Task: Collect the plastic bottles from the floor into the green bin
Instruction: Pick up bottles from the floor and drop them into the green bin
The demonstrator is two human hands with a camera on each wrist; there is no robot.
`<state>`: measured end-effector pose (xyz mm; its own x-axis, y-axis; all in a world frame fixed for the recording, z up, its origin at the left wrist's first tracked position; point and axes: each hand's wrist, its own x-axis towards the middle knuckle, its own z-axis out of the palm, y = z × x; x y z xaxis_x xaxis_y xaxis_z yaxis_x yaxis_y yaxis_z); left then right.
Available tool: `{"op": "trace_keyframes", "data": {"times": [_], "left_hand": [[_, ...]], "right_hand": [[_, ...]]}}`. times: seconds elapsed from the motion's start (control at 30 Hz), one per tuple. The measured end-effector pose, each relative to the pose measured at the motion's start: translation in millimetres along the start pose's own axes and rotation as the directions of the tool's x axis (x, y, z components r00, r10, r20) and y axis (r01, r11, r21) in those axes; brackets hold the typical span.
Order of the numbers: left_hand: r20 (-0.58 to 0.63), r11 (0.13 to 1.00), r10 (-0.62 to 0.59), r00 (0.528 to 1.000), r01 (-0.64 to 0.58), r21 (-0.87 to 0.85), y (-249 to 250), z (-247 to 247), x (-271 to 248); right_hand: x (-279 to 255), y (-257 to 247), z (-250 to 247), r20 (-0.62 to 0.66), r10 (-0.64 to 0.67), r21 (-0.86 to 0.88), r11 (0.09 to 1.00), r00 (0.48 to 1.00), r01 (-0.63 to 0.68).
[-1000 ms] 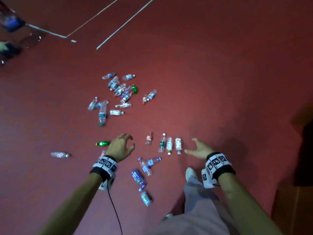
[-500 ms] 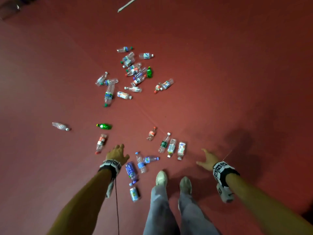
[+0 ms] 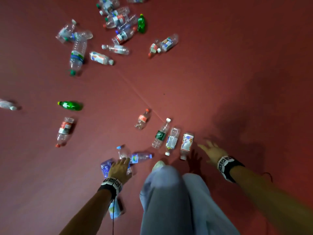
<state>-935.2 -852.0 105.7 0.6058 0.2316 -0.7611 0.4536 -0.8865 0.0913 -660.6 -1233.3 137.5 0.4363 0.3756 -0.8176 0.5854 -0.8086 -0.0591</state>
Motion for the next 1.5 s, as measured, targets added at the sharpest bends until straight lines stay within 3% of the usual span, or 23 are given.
{"op": "trace_keyframes", "data": {"times": [0.2, 0.3, 0.4, 0.53, 0.63, 0.8, 1.03, 1.23, 1.37, 1.5], "left_hand": [[0.026, 0.994, 0.068, 0.997, -0.07, 0.085, 7, 67, 109], [0.079, 0.975, 0.068, 0.995, -0.083, 0.208, 6, 97, 159], [0.058, 0.935, 0.101, 0.993, -0.115, 0.335, 2, 126, 194], [0.027, 0.926, 0.133, 0.991, -0.134, 0.353, 16, 111, 191], [-0.027, 0.963, 0.063, 0.998, -0.054, 0.264, 23, 76, 163], [-0.095, 0.991, -0.043, 0.995, 0.055, 0.125, 19, -2, 89], [-0.161, 0.988, -0.138, 0.977, 0.125, -0.089, 45, -146, -77], [-0.294, 0.947, -0.146, 0.945, 0.047, -0.318, 105, -284, -235], [-0.454, 0.899, -0.071, 0.888, -0.139, -0.415, 154, -362, -324], [-0.513, 0.824, 0.027, 0.858, -0.31, -0.475, 205, -423, -390]], "right_hand": [[134, -1, 45, -0.098, -0.16, -0.361, 0.926, 0.982, 0.115], [183, -4, 57, -0.07, -0.221, -0.511, 0.845, 0.973, 0.155], [217, -5, 71, -0.074, -0.272, -0.608, 0.775, 0.959, 0.173], [222, -12, 68, -0.071, -0.247, -0.487, 0.854, 0.967, 0.182], [199, -7, 59, -0.144, -0.113, -0.331, 0.942, 0.983, 0.06], [112, -2, 15, -0.137, 0.094, 0.018, 0.996, 0.986, -0.093], [-79, -26, -89, -0.212, 0.193, 0.42, 0.903, 0.958, -0.089], [-260, -55, -197, -0.307, 0.249, 0.765, 0.639, 0.918, 0.082], [-354, -64, -253, -0.325, 0.323, 0.896, 0.406, 0.889, 0.18], [-431, -58, -291, -0.336, 0.408, 0.937, 0.233, 0.849, 0.259]]}}
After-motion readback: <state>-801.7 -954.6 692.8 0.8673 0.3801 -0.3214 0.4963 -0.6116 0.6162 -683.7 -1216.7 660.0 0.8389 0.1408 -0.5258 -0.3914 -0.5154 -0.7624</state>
